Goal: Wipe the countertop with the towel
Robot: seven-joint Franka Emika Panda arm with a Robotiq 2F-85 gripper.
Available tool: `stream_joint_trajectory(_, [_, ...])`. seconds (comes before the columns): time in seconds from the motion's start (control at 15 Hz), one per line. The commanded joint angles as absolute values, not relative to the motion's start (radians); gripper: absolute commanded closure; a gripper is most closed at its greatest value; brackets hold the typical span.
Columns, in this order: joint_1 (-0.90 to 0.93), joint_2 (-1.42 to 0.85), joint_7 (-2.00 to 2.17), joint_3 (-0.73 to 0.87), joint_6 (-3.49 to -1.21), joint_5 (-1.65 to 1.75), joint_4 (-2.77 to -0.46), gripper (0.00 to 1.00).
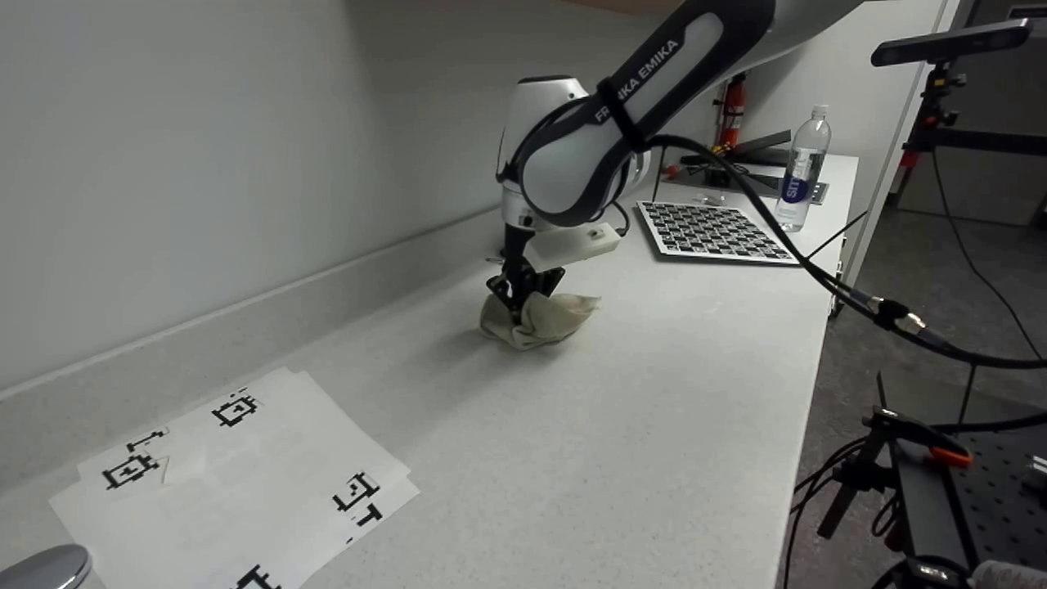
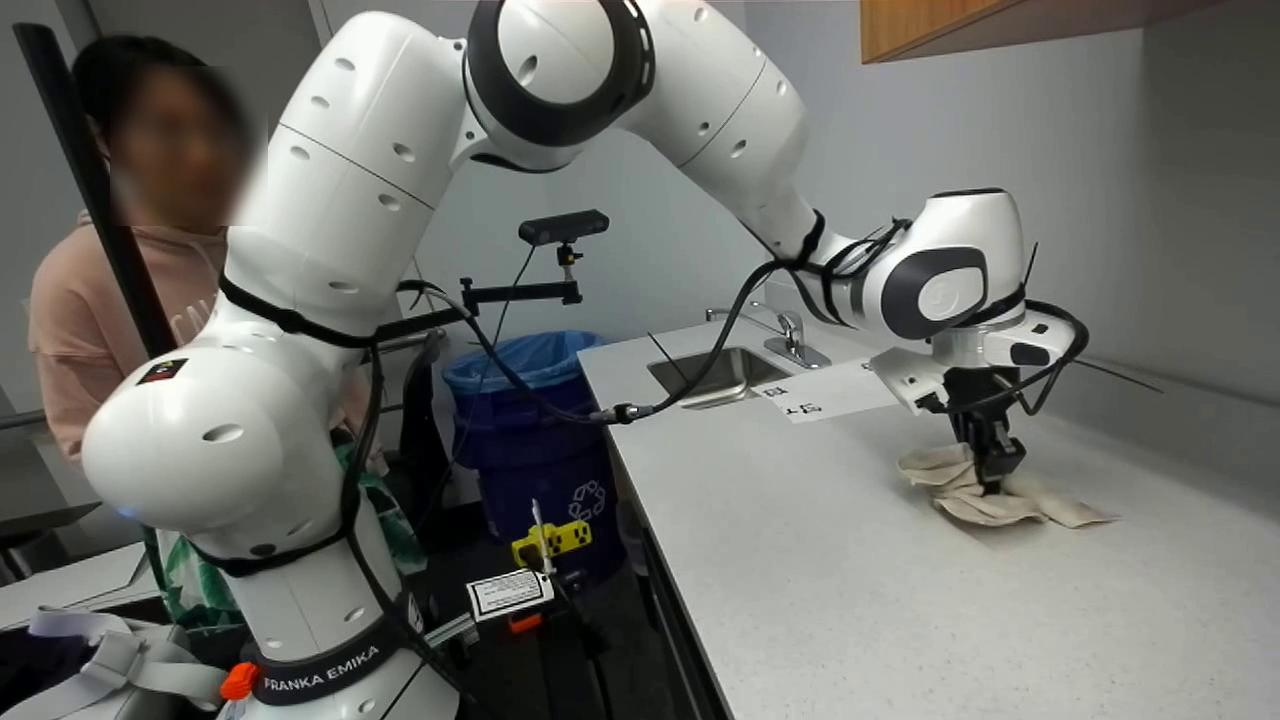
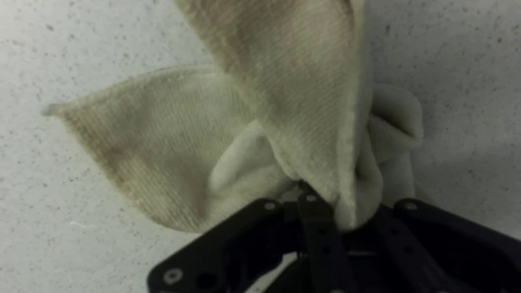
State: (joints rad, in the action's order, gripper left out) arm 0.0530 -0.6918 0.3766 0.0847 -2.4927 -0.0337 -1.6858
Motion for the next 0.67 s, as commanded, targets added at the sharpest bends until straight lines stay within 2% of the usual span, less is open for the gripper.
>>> stream_joint_trajectory(0.0, [0.023, -0.654, 0.323, 0.053, -2.498, -0.083, -1.766, 0.98])
stream_joint_trajectory(0.6, [0.019, -0.535, 0.326, 0.051, -2.555, -0.127, -1.984, 0.98])
